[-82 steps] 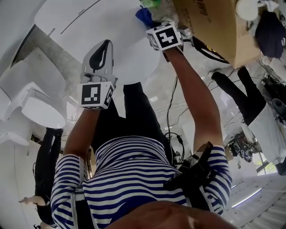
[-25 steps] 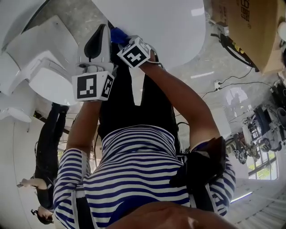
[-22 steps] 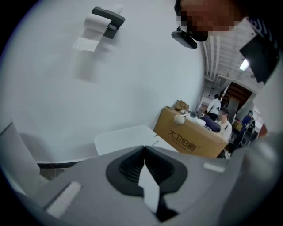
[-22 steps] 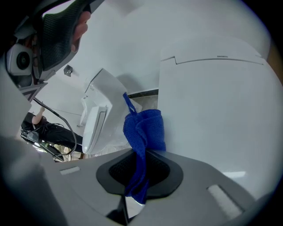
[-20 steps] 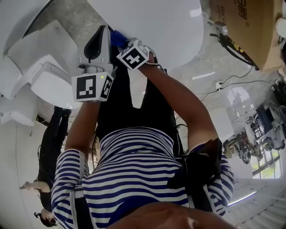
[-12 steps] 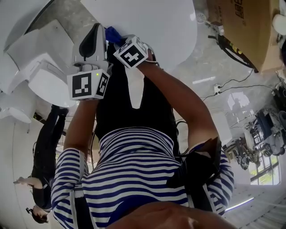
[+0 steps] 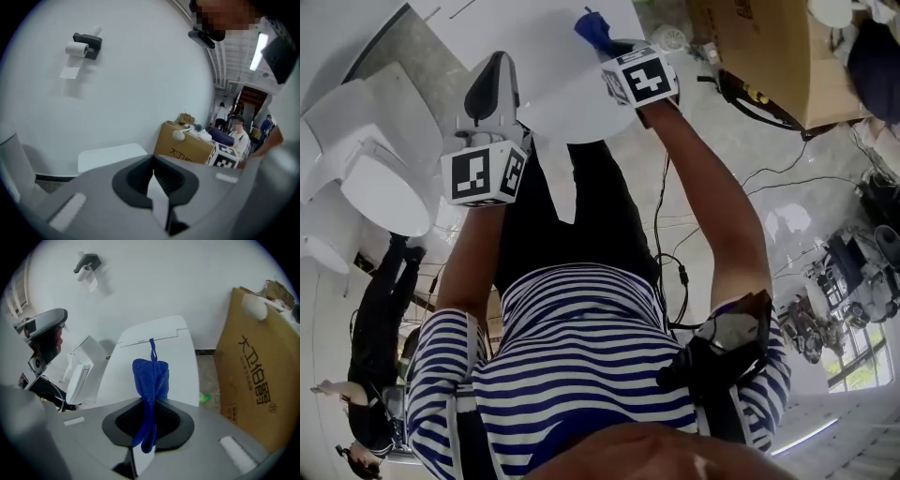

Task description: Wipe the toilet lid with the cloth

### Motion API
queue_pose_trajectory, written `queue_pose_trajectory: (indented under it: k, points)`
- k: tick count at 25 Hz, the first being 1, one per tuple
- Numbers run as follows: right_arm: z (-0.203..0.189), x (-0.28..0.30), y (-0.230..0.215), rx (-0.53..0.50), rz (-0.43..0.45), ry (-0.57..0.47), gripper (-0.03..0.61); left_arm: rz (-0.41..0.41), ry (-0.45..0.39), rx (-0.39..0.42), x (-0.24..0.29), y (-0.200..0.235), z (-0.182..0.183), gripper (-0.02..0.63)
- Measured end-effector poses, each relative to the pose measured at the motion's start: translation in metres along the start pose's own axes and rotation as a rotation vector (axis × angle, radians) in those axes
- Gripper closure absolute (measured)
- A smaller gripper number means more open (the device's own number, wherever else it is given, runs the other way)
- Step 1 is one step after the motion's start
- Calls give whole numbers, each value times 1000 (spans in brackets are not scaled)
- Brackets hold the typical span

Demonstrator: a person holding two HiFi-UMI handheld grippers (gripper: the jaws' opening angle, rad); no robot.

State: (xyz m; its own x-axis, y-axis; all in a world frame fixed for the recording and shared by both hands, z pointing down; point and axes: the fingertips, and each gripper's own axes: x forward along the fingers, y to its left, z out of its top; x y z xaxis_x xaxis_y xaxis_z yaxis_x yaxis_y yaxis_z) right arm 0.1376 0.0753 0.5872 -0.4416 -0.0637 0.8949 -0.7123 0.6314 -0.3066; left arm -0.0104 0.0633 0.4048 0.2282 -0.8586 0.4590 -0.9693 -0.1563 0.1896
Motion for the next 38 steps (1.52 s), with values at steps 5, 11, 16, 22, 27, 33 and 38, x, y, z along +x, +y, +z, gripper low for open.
queue_pose_trajectory:
  k: [5,11,16,22,27,33,38]
  points:
    - [-18,-28,-52,40,-62,-13,529,-14,0,10,-2,-33,-5,611]
    - [-30,-25,-74,47,-68,-12,529,-16,12,29,-1,-49,-12,611]
    - [-50,-8,-84,42,-71,26,529,5,20,28,-5,-47,-26,611]
    - [-61,15,-86,48,-85,51,529,29,29,19,-16,-31,-43,611]
    - [-62,29,-74,34,-91,66,529,47,37,8,-28,-16,-53,611]
    - [-65,35,-48,14,-70,81,529,62,26,2,-39,-2,-53,611]
    - [-67,48,-7,-15,-20,98,529,89,19,-11,-47,13,-52,611]
